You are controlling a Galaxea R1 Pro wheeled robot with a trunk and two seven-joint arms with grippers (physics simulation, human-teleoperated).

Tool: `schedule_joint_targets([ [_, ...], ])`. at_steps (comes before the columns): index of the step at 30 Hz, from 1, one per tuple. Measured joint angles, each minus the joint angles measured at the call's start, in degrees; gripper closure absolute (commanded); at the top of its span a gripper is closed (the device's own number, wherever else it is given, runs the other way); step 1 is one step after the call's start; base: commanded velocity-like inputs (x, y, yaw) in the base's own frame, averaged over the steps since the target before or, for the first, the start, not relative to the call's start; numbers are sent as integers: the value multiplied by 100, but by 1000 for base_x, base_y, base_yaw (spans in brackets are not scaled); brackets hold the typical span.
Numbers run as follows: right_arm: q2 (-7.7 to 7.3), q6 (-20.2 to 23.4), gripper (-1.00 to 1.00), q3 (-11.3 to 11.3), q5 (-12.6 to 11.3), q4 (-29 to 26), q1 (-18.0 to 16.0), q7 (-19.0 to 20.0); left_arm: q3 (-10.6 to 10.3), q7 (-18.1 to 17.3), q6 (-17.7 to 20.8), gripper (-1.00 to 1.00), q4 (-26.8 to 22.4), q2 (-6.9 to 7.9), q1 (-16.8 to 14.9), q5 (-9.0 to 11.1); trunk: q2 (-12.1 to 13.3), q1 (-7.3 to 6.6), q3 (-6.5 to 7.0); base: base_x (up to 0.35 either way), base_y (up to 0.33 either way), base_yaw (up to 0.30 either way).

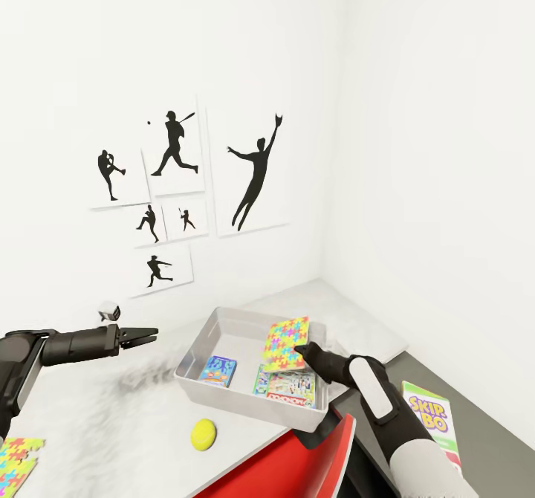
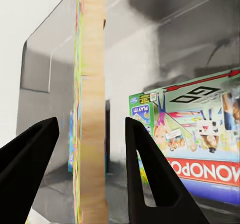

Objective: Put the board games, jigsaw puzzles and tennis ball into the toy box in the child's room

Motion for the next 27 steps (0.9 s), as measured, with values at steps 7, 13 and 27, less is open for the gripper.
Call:
schedule_joint_targets([
  [7, 14, 24, 100, 4, -19, 1, -38, -638, 0, 0, -1, -100, 0, -3, 0, 0, 0, 0, 0, 0, 0, 0],
  [13, 15, 25, 100, 4, -26, 4, -40, -666, 0, 0, -1, -100, 0, -7, 0, -7, 0, 0, 0, 0, 0, 0],
  [27, 12, 40, -100, 13, -31, 39, -40, -657, 0, -1, -2, -100, 0, -16, 0, -13, 0, 0, 0, 0, 0, 0],
])
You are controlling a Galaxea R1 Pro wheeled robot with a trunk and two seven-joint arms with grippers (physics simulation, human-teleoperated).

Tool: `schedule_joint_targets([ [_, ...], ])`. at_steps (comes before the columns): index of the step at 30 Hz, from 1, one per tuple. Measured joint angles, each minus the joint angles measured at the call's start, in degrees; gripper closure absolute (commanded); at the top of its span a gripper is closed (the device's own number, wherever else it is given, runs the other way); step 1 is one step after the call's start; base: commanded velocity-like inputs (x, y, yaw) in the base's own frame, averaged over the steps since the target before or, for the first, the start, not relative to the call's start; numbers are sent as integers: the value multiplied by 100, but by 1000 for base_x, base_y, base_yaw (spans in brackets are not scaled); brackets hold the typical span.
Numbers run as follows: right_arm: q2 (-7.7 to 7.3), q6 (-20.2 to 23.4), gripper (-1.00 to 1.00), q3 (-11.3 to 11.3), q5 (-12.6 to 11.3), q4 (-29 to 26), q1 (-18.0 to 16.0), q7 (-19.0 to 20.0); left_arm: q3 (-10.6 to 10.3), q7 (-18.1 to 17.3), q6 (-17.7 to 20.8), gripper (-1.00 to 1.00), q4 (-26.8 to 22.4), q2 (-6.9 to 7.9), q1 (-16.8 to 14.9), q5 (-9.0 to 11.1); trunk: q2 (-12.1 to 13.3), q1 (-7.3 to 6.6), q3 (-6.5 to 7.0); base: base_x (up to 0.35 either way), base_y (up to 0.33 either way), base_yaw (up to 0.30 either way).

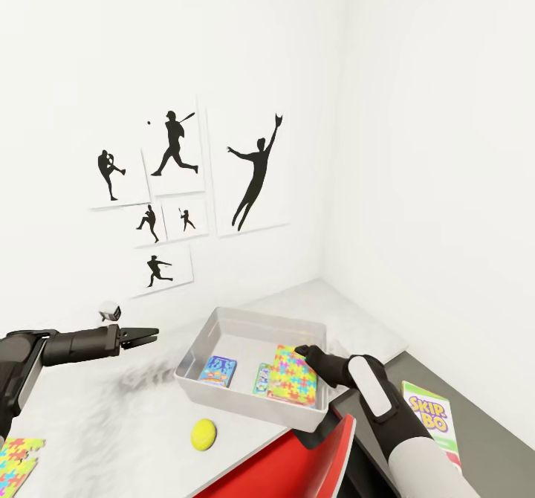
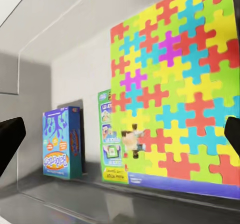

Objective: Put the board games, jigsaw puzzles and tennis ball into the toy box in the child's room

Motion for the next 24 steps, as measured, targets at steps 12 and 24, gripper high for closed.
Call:
schedule_joint_targets([
  [12, -15, 12, -100, 12, -14, -35, 16, 135, 0, 0, 0, -100, 0, 5, 0, 3, 0, 0, 0, 0, 0, 0],
  [24, -26, 752, -100, 27, -75, -1655, 249, 2543, 0, 1, 2, -100, 0, 2, 0, 9, 0, 1, 0, -13, 1, 0],
])
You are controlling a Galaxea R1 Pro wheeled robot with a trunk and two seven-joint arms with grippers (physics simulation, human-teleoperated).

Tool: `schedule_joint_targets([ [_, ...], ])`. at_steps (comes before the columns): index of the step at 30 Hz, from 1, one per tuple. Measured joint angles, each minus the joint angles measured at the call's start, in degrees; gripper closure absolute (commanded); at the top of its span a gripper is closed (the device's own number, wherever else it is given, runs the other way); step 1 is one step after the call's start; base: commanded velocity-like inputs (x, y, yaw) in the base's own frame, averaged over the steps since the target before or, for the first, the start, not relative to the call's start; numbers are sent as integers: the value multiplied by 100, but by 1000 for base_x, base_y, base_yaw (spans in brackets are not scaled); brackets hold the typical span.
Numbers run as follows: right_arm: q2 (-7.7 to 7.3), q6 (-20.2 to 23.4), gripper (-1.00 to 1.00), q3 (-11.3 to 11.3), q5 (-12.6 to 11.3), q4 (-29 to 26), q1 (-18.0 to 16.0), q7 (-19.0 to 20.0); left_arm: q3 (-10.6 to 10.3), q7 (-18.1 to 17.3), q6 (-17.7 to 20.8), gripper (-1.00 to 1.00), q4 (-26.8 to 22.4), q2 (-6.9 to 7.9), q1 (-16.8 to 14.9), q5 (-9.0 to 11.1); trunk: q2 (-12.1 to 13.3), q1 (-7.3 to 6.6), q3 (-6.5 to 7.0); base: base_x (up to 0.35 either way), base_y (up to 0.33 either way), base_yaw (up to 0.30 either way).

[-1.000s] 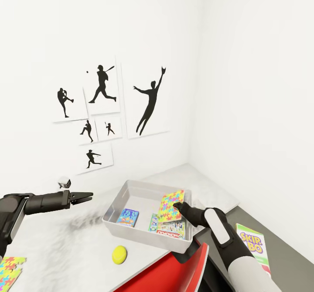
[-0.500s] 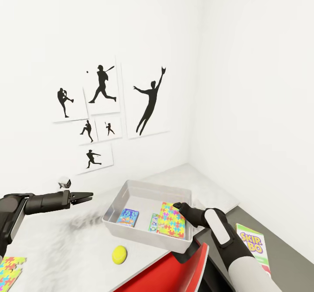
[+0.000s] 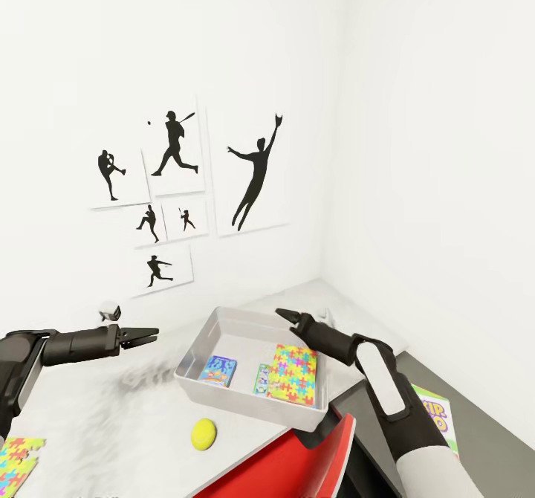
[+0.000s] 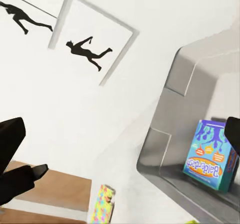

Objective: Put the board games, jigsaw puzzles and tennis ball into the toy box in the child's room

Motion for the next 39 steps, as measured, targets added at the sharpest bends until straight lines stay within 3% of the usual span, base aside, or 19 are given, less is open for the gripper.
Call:
schedule_joint_targets([
  [8, -1, 87, -100, -44, -22, -452, 225, 169, 0, 0, 4, -100, 0, 6, 2, 6, -1, 0, 3, -119, 37, 0],
  [39, -9, 52, -100, -65, 4, -427, 244, 196, 18, -79, 16, -100, -27, 25, 17, 30, -1, 0, 229, -39, 1, 0],
])
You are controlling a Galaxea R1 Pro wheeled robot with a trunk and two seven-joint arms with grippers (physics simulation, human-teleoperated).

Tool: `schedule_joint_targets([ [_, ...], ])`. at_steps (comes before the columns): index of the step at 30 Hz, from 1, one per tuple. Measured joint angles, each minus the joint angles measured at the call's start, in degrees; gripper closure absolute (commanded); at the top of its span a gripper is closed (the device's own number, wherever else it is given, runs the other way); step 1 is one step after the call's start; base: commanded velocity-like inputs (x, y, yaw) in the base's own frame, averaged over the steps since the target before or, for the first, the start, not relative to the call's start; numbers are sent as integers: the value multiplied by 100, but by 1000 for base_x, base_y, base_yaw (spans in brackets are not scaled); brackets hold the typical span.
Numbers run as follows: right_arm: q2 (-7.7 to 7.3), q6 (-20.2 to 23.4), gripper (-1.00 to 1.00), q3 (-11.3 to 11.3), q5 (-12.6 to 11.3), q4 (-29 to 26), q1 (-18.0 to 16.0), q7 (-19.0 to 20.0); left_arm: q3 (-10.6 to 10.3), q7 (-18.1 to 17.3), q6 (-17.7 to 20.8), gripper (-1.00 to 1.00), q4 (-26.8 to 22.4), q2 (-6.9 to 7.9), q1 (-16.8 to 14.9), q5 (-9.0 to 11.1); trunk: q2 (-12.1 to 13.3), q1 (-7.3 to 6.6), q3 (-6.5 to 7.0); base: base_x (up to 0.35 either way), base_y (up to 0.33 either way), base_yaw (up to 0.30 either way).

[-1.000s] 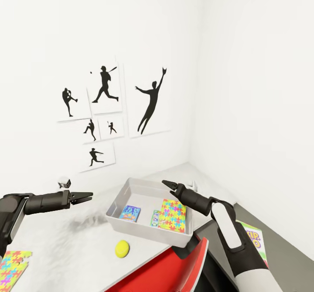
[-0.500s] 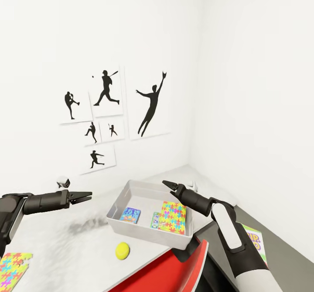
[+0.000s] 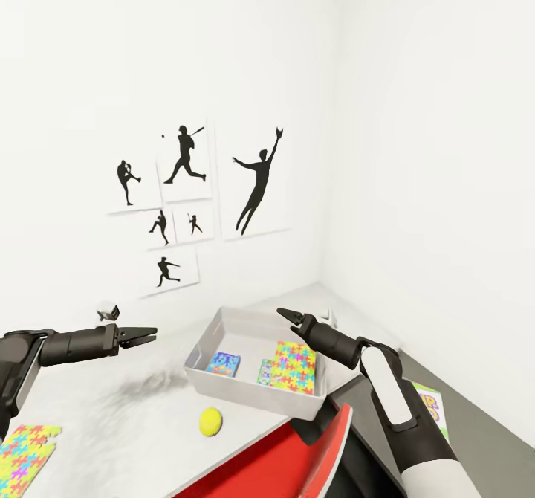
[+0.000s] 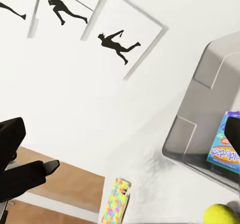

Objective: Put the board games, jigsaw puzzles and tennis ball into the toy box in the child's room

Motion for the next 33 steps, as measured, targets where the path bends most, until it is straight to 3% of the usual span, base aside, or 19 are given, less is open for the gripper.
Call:
schedule_joint_targets([
  [16, 9, -20, -100, 0, 14, 32, 0, -17, -7, -1, -3, -100, 0, -1, 0, -9, 1, 1, 2, -118, 41, 20],
  [33, 14, -33, -100, 8, 30, 27, 0, -78, -9, 0, -9, -100, 0, -8, 1, -10, 1, 0, 4, -23, 7, 273],
])
